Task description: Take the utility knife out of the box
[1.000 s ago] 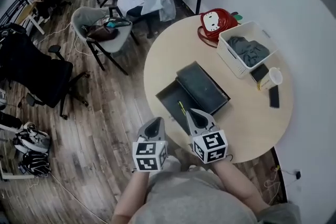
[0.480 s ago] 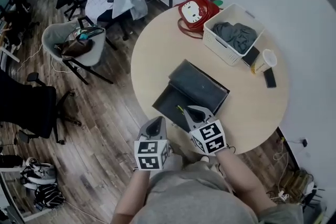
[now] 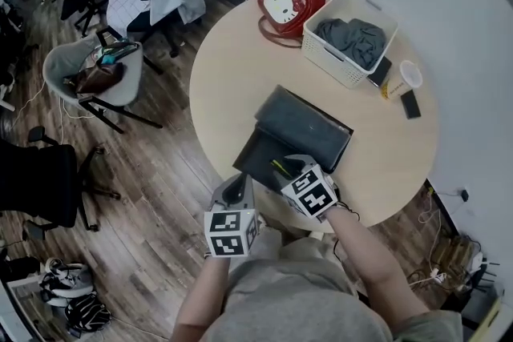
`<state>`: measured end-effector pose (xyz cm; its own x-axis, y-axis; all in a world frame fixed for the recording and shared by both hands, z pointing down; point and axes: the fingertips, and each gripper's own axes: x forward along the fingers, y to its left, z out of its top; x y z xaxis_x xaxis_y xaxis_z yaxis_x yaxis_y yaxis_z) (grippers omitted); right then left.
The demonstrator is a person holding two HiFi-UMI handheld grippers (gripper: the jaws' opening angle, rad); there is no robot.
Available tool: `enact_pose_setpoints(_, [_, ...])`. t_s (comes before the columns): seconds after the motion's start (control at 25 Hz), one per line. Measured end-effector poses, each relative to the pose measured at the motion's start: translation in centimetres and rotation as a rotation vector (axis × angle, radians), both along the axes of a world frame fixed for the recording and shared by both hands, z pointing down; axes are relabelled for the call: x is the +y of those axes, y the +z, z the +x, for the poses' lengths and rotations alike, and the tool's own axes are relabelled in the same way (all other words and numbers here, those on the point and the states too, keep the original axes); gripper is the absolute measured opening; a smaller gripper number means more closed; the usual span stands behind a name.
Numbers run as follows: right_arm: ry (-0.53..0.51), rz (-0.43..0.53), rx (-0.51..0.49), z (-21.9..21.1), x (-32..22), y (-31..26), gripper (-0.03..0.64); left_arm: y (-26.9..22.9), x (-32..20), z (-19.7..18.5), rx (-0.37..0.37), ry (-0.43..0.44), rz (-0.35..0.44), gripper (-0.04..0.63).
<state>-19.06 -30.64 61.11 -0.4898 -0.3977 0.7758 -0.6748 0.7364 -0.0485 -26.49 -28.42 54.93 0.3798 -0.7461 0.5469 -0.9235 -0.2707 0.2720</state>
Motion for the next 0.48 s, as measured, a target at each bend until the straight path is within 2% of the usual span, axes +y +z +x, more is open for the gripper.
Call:
enact_pose_setpoints(0.32, [-0.045,-0.092,0.196,-0.2,-0.1,3.8,0.106,0.2,-0.6,-1.3,0.028,0.006,-0.006,0.000])
enact_pose_setpoints(0.48, [-0.042,-0.083,0.252,0.0,-0.3,4.7,0.095,0.4,-1.0,-1.7,0.036,0.007,-0.012,0.000])
